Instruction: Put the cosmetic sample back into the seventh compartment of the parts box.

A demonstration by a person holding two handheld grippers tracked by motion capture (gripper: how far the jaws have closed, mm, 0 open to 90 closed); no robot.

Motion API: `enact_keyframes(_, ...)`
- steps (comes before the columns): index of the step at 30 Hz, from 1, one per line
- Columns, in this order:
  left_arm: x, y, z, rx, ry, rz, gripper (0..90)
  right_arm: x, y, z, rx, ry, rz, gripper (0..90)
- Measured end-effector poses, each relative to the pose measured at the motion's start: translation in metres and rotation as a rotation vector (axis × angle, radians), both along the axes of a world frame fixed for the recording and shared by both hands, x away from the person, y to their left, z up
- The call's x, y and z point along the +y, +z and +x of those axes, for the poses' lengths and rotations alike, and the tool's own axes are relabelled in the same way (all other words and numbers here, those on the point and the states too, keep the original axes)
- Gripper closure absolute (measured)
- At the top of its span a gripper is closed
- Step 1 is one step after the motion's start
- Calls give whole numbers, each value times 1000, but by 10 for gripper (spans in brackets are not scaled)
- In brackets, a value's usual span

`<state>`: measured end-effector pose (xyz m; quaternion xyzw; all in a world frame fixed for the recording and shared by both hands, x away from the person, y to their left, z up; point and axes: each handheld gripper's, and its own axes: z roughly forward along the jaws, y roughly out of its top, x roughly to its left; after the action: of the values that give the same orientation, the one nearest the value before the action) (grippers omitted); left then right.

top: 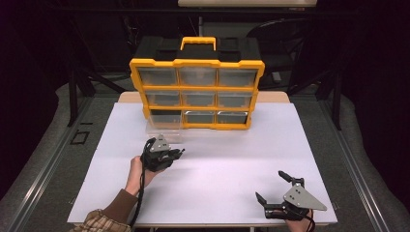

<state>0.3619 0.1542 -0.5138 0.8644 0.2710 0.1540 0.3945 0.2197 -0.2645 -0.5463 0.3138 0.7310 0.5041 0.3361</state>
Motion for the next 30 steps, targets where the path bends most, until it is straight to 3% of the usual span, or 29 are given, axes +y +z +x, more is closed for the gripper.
enact_keyframes(30, 27, 13, 7, -37, 71, -49, 808, 1, 0, 0, 5, -1, -7, 0)
